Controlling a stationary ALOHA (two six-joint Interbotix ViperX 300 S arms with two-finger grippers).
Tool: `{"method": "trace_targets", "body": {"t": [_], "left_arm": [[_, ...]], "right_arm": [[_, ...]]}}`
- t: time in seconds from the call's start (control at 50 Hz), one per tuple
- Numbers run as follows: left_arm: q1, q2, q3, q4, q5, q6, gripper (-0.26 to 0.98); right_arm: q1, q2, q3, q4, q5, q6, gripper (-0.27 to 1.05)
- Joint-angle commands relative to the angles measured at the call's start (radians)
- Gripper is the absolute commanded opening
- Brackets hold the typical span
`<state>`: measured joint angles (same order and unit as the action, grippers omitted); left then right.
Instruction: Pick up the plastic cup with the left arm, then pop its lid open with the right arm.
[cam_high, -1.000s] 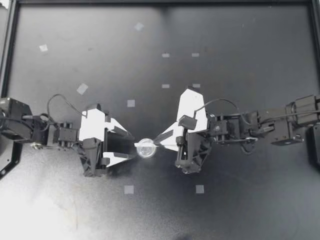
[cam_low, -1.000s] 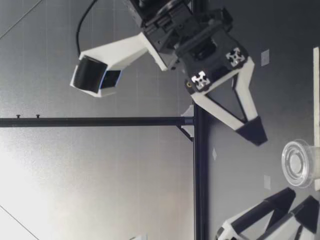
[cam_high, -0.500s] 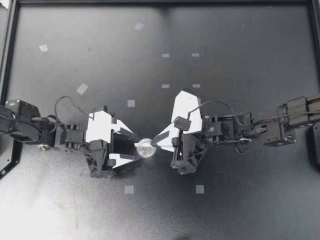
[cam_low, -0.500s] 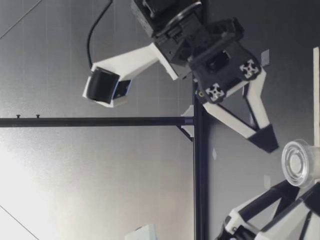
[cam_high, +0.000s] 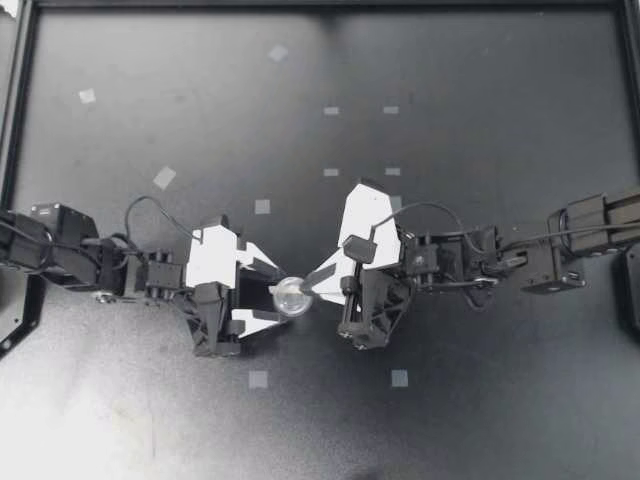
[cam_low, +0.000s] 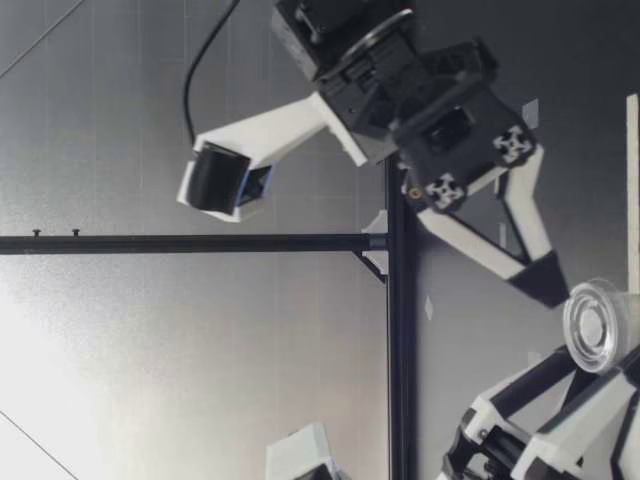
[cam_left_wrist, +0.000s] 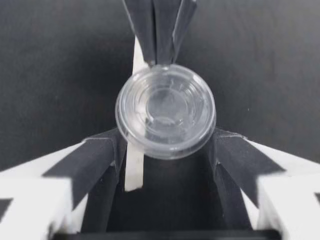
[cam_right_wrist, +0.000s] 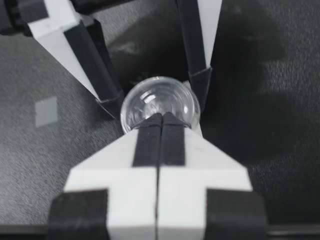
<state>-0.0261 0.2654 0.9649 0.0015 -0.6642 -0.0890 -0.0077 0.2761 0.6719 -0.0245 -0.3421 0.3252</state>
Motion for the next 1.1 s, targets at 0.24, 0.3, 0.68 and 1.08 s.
{"method": "trace_targets", "body": {"t": [0.24, 0.3, 0.68, 1.08], "left_arm": [[-0.002, 0.003, -0.035, 0.002, -0.011, 0.002, 0.63], [-0.002, 0.006, -0.035, 0.002, -0.011, 0.002, 0.63], [-0.002, 0.008, -0.041, 0.002, -0.002, -0.002, 0.62], [-0.002, 0.021, -0.077, 0.002, 0.086, -0.012, 0.44]], "right_arm": [[-0.002, -0.008, -0.012, -0.002, 0.026, 0.008, -0.07], [-0.002, -0.009, -0.008, -0.002, 0.038, 0.017, -0.07], [0.003, -0.017, 0.000, -0.002, 0.055, 0.037, -0.07], [0.005, -0.018, -0.009, -0.002, 0.055, 0.037, -0.07]]}}
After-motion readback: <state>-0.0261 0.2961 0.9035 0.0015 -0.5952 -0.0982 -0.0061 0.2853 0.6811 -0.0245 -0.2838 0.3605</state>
